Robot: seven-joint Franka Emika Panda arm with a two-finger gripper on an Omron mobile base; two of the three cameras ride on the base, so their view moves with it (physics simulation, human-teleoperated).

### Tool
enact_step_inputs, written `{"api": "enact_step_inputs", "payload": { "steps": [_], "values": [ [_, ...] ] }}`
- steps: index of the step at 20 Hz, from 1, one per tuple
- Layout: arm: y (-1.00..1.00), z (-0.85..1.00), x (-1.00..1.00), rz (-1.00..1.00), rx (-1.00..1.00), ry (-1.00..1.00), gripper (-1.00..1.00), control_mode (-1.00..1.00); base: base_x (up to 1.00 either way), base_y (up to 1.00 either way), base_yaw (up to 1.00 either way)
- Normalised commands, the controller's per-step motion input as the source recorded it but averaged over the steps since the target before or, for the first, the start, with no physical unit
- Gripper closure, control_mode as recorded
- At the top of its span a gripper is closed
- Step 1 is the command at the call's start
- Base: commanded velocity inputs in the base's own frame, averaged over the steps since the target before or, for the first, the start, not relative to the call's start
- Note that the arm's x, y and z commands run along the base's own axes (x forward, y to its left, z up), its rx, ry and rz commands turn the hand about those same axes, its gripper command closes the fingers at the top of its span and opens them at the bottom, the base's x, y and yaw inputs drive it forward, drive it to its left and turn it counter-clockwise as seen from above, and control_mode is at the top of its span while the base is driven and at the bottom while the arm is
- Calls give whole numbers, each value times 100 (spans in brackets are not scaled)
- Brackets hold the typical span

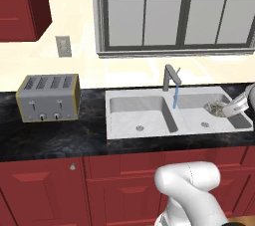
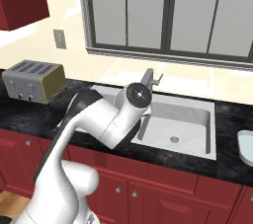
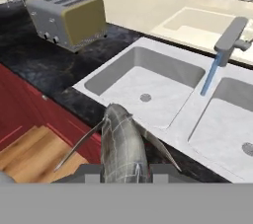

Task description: Take the fish out of the fridge, briefly rinse it in the sink, and place it on the tray next to the sink.

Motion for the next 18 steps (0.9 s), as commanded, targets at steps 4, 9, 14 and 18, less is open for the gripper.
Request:
{"api": "enact_step_inputs", "payload": {
  "steps": [4,9,14,18],
  "values": [
    [-13,-31,23,18,0,-2,100,-100,0,0,0],
    [-2,-7,50,14,5,-5,100,-100,0,0,0],
    [-11,-14,45,5,10,-3,100,-100,0,0,0],
    [0,-9,49,0,2,0,100,-100,0,0,0]
  ]
}}
